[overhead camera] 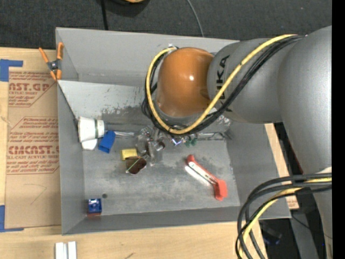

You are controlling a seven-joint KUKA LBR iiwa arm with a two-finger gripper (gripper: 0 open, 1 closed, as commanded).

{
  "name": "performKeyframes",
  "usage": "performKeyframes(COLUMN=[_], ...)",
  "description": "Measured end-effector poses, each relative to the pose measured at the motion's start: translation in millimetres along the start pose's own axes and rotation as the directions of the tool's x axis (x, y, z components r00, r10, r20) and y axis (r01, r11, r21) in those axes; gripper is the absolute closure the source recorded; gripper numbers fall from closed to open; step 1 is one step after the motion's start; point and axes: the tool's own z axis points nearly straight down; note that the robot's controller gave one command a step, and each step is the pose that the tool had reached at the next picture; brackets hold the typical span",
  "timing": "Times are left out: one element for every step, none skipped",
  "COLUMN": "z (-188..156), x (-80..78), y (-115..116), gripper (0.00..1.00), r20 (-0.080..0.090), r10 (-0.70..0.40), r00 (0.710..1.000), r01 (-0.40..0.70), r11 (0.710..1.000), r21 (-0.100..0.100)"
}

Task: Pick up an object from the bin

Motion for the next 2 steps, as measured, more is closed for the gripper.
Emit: performKeyframes(z=[-3, -12], x=[-2.4, -11.9], y=[5, 26], gripper=[1.00, 1.00], r20=[0.001, 0.001], r10=[-0.034, -0.036], r00=[0.999, 0.999], r01=[0.034, 0.036], r11=[0.999, 0.999], r21=[0.000, -0.001])
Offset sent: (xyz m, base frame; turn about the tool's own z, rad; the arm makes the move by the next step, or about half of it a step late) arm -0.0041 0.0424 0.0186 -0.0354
